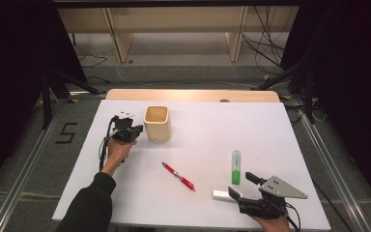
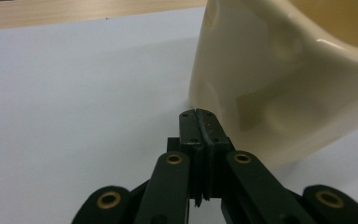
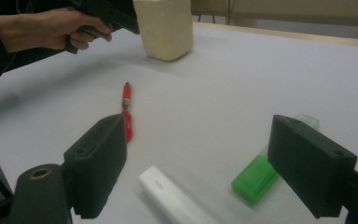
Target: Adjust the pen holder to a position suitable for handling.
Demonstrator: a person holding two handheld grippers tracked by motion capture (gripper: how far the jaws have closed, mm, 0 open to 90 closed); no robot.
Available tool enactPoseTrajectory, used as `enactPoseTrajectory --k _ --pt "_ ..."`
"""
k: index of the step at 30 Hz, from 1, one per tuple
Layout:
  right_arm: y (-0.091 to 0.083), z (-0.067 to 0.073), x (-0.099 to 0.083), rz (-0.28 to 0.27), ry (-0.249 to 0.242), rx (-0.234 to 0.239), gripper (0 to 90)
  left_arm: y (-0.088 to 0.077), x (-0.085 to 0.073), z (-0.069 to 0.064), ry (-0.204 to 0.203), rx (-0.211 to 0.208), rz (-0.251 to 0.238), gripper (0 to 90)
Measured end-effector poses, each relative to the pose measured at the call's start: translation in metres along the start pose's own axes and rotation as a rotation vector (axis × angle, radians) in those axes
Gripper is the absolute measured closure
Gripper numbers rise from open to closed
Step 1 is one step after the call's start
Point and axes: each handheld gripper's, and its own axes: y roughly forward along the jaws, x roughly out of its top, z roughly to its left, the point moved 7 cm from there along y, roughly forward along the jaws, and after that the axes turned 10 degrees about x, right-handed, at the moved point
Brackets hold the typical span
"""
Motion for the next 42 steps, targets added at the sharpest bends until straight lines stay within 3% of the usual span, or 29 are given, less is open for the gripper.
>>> enactPoseTrajectory --k 10,17,29,34,42 --pt "0.001 -0.001 -0.001 0.002 0.006 0.003 20.5 0.014 0.003 0.002 -0.02 -0.021 0.015 89.2" --pt "0.001 0.0 -0.001 0.004 0.006 0.006 20.5 0.019 -0.001 -0.004 0.018 -0.027 0.043 89.3" --pt "0.002 -0.001 -0.001 0.003 0.008 0.007 20.6 0.026 0.0 -0.005 -0.007 -0.043 0.046 89.4" --pt "0.002 -0.001 -0.001 0.004 0.008 0.006 20.6 0.027 0.0 -0.008 0.014 -0.035 0.051 89.4" --pt "0.002 -0.001 -0.001 0.007 0.008 0.008 20.6 0.029 0.002 -0.018 0.027 -0.055 0.053 89.4"
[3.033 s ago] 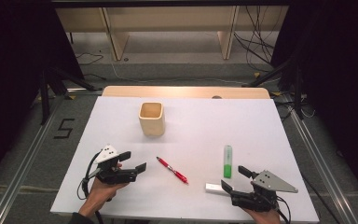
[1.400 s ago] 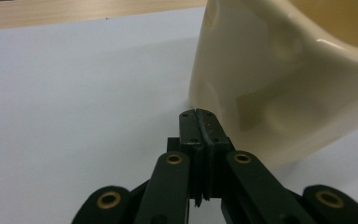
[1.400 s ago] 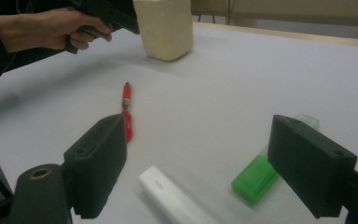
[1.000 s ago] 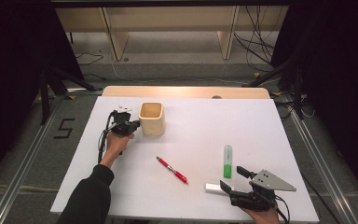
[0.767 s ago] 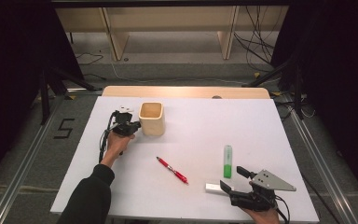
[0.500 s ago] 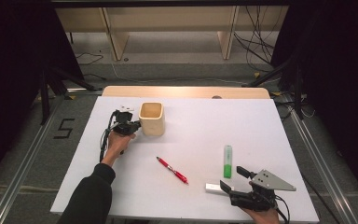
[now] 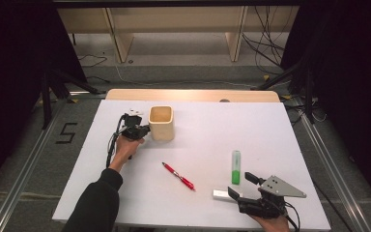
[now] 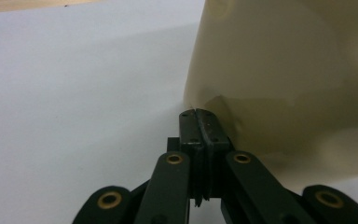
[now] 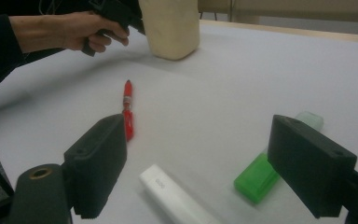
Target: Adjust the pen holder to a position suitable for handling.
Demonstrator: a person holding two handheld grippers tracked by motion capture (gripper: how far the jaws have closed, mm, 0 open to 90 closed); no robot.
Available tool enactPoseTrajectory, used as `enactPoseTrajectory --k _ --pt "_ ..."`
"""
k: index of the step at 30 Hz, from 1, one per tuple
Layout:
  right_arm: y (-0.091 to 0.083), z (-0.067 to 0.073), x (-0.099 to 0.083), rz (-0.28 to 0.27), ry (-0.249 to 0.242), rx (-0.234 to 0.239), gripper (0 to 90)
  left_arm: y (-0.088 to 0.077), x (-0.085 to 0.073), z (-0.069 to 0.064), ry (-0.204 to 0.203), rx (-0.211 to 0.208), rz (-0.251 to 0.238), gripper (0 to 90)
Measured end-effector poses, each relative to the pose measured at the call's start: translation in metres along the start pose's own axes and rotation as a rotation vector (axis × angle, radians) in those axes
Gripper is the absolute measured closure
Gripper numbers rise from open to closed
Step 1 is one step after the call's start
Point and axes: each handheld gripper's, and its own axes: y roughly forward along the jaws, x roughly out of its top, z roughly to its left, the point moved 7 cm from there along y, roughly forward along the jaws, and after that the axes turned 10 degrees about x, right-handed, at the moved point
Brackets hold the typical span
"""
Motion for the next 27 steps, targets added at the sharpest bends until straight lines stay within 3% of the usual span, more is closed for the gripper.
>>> enactPoseTrajectory --k 14,27 --pt "0.0 0.0 -0.001 0.003 0.0 0.002 20.8 0.005 0.007 -0.032 0.064 -0.044 -0.007 89.5" --pt "0.001 0.0 -0.001 0.006 0.001 0.004 20.9 0.01 0.012 -0.058 0.061 -0.081 -0.016 89.5"
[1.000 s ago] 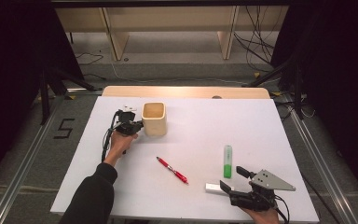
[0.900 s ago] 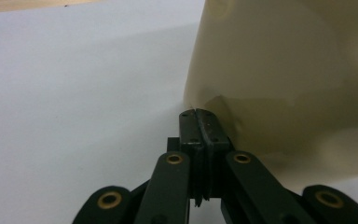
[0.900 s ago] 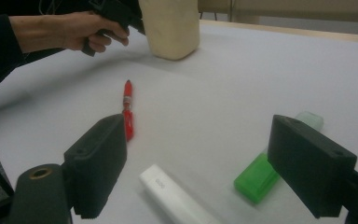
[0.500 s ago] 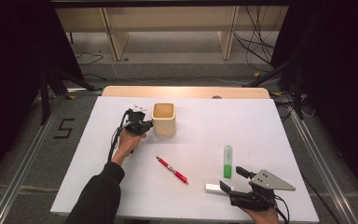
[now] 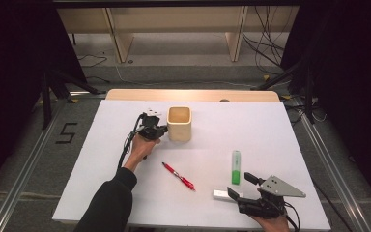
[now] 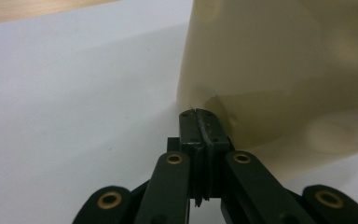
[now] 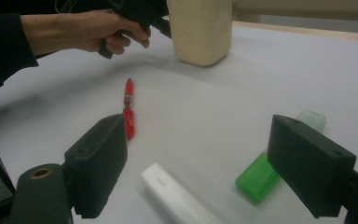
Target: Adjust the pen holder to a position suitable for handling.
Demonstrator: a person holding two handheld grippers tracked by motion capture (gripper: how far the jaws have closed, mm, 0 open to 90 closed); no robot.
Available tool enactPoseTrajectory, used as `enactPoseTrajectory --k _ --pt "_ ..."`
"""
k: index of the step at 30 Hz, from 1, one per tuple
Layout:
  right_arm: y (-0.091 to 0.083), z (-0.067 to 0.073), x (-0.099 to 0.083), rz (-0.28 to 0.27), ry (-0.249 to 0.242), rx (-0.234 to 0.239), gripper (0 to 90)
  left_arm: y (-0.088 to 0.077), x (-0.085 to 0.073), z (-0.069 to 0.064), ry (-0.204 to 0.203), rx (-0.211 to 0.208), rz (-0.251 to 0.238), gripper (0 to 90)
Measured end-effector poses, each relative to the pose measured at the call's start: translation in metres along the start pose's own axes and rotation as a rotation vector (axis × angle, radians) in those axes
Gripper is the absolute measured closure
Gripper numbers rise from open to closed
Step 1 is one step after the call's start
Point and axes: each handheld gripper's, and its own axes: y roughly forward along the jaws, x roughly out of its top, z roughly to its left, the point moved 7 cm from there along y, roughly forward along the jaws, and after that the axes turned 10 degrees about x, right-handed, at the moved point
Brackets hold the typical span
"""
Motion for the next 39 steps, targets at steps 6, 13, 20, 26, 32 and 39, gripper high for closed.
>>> enactPoseTrajectory --k 6,13,20,26,32,39 --pt "0.0 0.0 0.0 0.0 0.0 0.0 20.9 0.002 0.002 -0.012 0.019 -0.014 0.006 89.4" --pt "0.0 0.0 0.0 0.001 0.0 0.001 20.9 0.005 0.004 -0.022 0.015 -0.032 0.007 89.4" --pt "0.001 0.0 0.0 0.002 0.003 0.002 20.9 0.007 0.005 -0.026 0.016 -0.032 0.011 89.4" --pt "0.0 0.0 0.0 0.003 0.004 0.002 20.9 0.007 0.005 -0.028 0.008 -0.037 0.013 89.3" --pt "0.0 0.0 0.0 0.003 0.002 0.0 20.9 0.003 0.001 -0.022 0.042 -0.031 0.049 79.8" --pt "0.0 0.001 0.0 0.006 0.001 0.0 20.9 -0.022 -0.002 -0.014 0.057 -0.086 0.063 58.4"
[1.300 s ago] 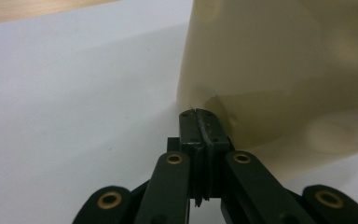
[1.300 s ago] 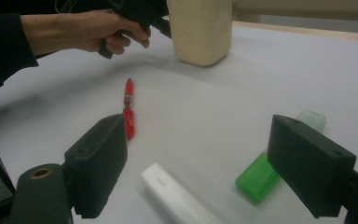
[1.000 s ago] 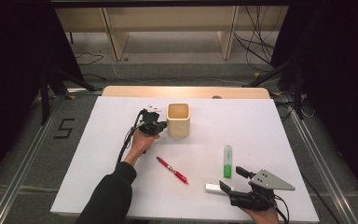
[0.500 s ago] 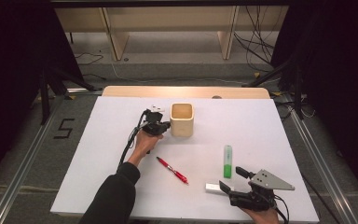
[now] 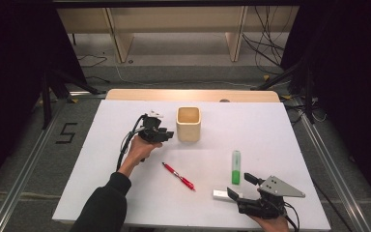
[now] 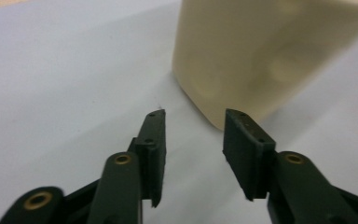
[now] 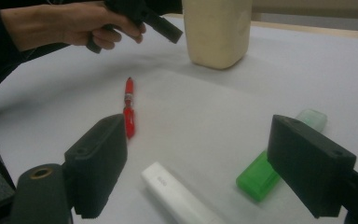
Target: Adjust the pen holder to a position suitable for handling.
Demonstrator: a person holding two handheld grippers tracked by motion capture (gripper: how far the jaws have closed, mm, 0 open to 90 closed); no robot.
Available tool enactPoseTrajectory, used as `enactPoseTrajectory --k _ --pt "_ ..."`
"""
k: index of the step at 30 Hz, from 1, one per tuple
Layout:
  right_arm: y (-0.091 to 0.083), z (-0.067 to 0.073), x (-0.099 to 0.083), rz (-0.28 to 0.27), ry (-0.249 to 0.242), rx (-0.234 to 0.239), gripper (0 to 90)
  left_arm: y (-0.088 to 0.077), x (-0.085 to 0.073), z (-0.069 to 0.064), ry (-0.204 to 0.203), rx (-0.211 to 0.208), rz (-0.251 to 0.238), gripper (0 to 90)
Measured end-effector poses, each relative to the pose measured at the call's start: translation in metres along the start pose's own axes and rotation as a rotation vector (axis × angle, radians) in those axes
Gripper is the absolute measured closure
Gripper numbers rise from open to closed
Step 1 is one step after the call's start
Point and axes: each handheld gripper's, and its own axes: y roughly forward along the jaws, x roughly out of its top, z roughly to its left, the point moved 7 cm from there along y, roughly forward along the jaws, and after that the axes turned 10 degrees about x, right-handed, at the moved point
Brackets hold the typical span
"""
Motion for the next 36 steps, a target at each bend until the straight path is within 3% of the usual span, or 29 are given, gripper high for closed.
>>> enactPoseTrajectory --k 6,13,15,18,28,31,36 --pt "0.001 0.0 -0.001 0.01 0.003 -0.003 20.9 -0.035 -0.013 -0.008 0.012 -0.048 -0.041 44.8" --pt "0.003 0.002 0.0 0.022 -0.002 -0.003 20.9 -0.066 -0.033 -0.014 -0.011 -0.095 -0.076 35.5" --pt "0.004 0.003 0.0 0.031 0.006 0.003 21.0 -0.073 -0.037 -0.013 -0.001 -0.076 -0.086 34.2" --pt "0.005 0.005 0.002 0.047 0.001 0.008 21.2 -0.085 -0.041 -0.015 -0.034 -0.092 -0.113 32.6" --pt "0.011 0.008 0.008 0.096 -0.009 0.016 21.3 -0.11 -0.068 -0.027 -0.023 -0.114 -0.172 28.1" --pt "0.014 0.009 0.01 0.11 -0.009 0.018 21.4 -0.117 -0.074 -0.033 -0.05 -0.151 -0.187 27.7" --pt "0.02 0.011 0.014 0.141 -0.012 0.025 21.6 -0.122 -0.084 -0.037 -0.029 -0.144 -0.187 26.9"
